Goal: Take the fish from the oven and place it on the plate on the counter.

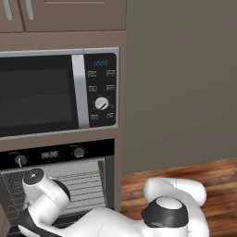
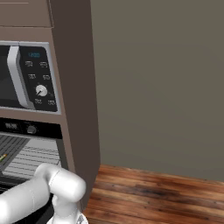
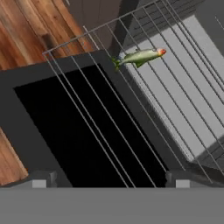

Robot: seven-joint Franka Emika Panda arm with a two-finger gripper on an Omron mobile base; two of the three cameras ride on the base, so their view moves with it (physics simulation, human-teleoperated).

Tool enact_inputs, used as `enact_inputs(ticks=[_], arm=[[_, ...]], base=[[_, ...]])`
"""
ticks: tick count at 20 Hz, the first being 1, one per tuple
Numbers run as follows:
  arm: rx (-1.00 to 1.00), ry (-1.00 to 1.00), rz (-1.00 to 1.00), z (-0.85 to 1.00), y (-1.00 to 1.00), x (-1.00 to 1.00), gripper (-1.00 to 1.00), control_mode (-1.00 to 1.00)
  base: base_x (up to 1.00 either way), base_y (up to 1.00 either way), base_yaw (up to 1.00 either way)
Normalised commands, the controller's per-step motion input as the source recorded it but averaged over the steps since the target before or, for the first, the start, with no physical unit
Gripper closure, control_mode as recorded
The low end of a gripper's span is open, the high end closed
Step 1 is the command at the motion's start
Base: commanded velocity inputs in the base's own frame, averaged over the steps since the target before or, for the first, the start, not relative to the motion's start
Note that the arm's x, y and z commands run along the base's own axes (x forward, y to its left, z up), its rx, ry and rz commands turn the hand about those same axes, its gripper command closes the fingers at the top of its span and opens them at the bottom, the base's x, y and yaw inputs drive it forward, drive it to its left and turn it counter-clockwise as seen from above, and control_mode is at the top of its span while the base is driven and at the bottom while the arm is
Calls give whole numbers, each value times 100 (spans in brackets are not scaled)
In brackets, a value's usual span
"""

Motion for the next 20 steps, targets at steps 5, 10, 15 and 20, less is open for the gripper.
enact_inputs(ticks=[5, 10, 15, 20], arm=[[9, 0, -48, -17, 0, 65, -100, -100], [19, 0, -44, 0, 0, 6, -100, -100], [14, 0, -17, -16, 0, 0, -100, -100], [11, -11, 0, -61, 0, 32, -100, -100]], base=[[0, 0, 0], [0, 0, 0], [0, 0, 0], [0, 0, 0]])
